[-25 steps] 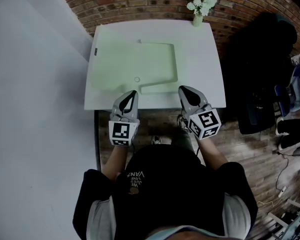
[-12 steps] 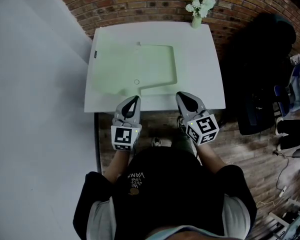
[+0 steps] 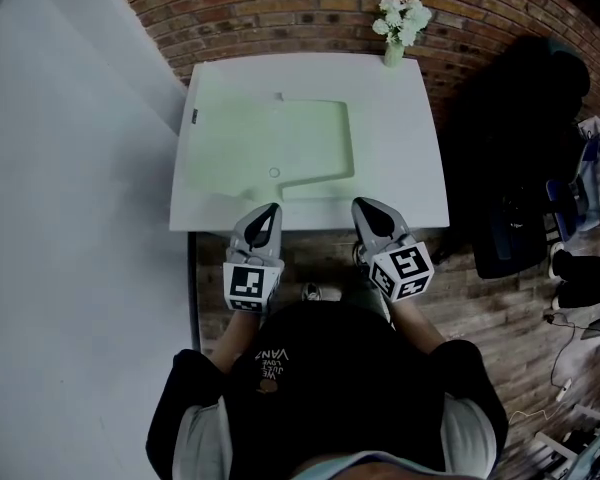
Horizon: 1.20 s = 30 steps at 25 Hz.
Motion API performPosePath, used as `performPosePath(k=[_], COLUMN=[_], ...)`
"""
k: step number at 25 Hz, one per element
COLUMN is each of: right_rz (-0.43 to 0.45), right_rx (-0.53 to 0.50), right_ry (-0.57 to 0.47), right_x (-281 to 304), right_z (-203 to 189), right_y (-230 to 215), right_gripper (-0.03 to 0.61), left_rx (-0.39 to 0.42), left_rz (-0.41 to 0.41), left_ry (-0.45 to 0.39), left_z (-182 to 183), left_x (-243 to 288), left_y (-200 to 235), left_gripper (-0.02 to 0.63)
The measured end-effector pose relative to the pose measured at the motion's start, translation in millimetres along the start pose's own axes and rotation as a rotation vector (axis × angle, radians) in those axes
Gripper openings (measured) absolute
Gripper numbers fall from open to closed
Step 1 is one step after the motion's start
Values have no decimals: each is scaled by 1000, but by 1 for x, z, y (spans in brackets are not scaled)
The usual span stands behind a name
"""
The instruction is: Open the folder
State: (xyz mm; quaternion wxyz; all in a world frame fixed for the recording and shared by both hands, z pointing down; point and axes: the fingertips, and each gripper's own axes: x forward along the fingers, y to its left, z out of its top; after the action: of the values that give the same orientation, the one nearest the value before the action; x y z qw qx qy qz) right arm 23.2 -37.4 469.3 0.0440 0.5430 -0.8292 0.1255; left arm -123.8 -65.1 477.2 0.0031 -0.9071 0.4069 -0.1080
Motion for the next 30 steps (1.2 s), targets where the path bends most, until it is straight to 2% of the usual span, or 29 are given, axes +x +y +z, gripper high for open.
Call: performPosePath(k=[30], right_rz=[-32], right_rx=[-27], right_ry=[18], right_x=[1], right_z=[-5], right_y=[0], right_gripper=[-3], left_rx=[-1], left_rz=[-17], left_ry=[-7], left_z=[1], left_x=[-1], left_y=[-5], left_gripper=[0])
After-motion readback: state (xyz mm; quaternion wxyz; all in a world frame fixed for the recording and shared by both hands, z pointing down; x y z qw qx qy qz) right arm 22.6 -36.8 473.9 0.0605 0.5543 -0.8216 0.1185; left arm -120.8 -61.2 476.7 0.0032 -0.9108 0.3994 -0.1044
